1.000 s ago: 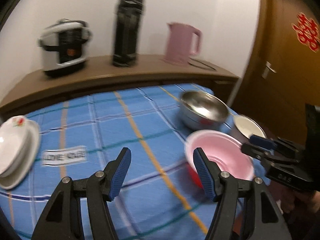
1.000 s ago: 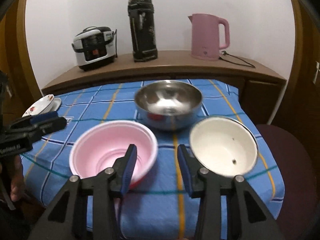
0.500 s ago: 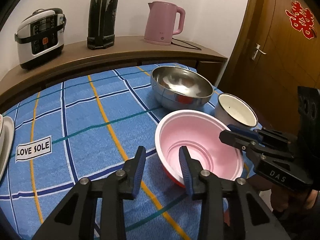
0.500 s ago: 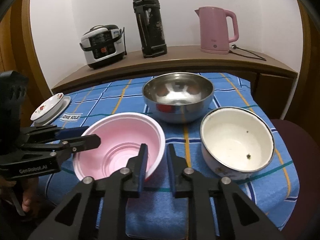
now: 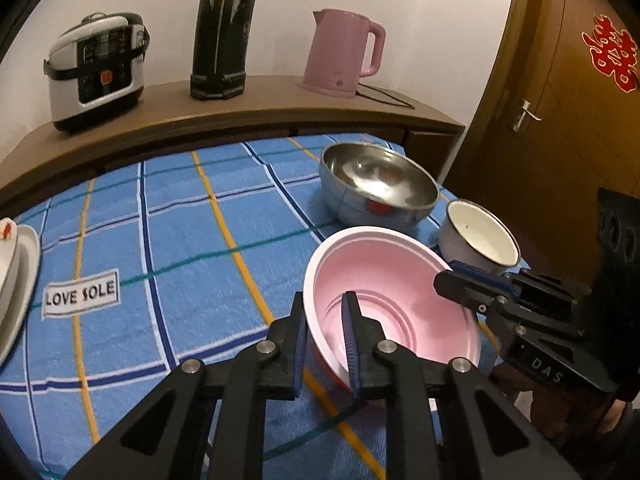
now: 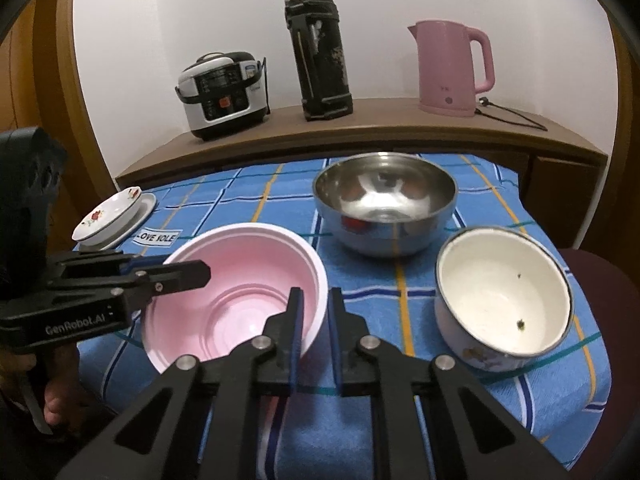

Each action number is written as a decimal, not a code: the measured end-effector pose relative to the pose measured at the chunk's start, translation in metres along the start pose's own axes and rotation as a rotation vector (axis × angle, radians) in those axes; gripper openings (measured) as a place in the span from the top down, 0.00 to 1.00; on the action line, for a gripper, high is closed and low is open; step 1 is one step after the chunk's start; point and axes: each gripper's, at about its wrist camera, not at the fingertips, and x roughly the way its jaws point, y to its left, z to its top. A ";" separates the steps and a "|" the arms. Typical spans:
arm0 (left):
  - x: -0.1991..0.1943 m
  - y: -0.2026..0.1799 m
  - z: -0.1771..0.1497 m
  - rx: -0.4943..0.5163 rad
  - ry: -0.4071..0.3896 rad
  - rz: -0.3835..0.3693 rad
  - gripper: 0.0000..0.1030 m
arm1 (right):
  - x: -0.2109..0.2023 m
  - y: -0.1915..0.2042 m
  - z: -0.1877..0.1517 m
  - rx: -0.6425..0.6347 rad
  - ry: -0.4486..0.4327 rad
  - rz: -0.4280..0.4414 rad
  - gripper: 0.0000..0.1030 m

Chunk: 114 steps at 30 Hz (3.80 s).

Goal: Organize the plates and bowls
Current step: 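Lift the pink bowl with both grippers over the steel bowl, then lower the pink bowl into the steel bowl with both grippers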

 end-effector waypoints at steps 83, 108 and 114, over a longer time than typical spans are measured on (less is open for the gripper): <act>0.077 -0.018 0.149 0.032 0.078 -0.143 0.82 | 0.030 -0.074 0.109 0.089 -0.005 -0.224 0.88; 0.089 -0.017 0.146 0.045 0.105 -0.129 0.82 | 0.043 -0.079 0.102 0.095 0.041 -0.228 0.88; 0.094 -0.016 0.144 0.047 0.115 -0.121 0.82 | 0.051 -0.081 0.098 0.100 0.068 -0.223 0.88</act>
